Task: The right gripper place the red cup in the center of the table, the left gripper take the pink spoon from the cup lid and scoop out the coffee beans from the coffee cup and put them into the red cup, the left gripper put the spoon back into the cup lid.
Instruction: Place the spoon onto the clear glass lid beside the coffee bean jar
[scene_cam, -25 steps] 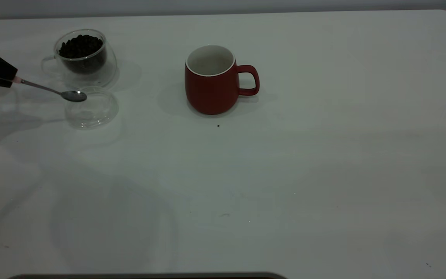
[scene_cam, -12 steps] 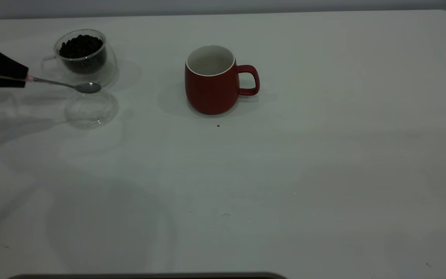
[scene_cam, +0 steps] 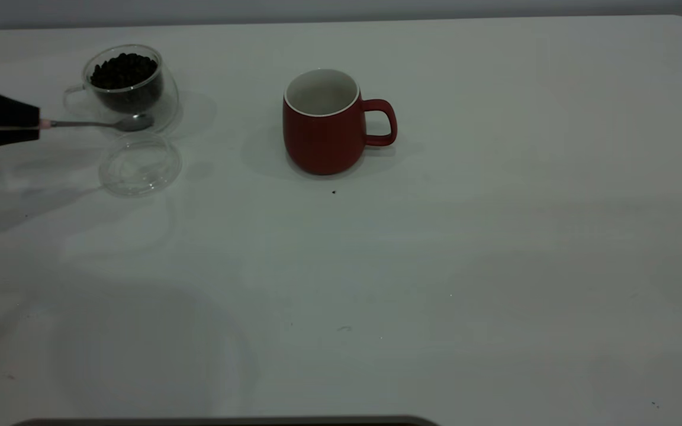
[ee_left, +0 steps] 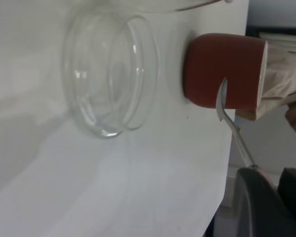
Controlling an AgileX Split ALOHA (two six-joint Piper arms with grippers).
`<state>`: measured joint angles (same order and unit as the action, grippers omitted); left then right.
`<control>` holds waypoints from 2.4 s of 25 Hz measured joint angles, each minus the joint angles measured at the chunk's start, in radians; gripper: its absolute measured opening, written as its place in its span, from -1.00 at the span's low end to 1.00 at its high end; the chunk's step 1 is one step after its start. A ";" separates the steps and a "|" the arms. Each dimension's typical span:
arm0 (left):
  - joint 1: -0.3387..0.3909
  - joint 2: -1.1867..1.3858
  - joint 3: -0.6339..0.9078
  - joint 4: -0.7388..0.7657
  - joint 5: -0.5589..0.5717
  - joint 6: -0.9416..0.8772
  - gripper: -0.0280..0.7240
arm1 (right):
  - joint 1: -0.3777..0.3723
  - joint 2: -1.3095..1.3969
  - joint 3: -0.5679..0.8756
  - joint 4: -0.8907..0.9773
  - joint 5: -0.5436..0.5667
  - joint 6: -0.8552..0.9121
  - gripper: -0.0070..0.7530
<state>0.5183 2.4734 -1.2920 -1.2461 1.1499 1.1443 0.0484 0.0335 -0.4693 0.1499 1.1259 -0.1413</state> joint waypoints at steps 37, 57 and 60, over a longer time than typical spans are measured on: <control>0.014 0.078 0.000 -0.077 -0.170 0.056 -0.62 | 0.000 0.000 0.000 0.000 0.000 0.000 -0.01; 0.014 0.078 0.000 -0.117 -0.170 0.081 0.37 | 0.000 0.000 0.000 0.000 0.000 0.000 -0.01; 0.014 0.078 0.000 -0.201 -0.170 0.115 0.42 | 0.000 0.000 0.000 0.000 0.000 0.000 -0.01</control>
<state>0.5323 2.5513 -1.2920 -1.4474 0.9796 1.2595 0.0484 0.0335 -0.4693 0.1499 1.1259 -0.1413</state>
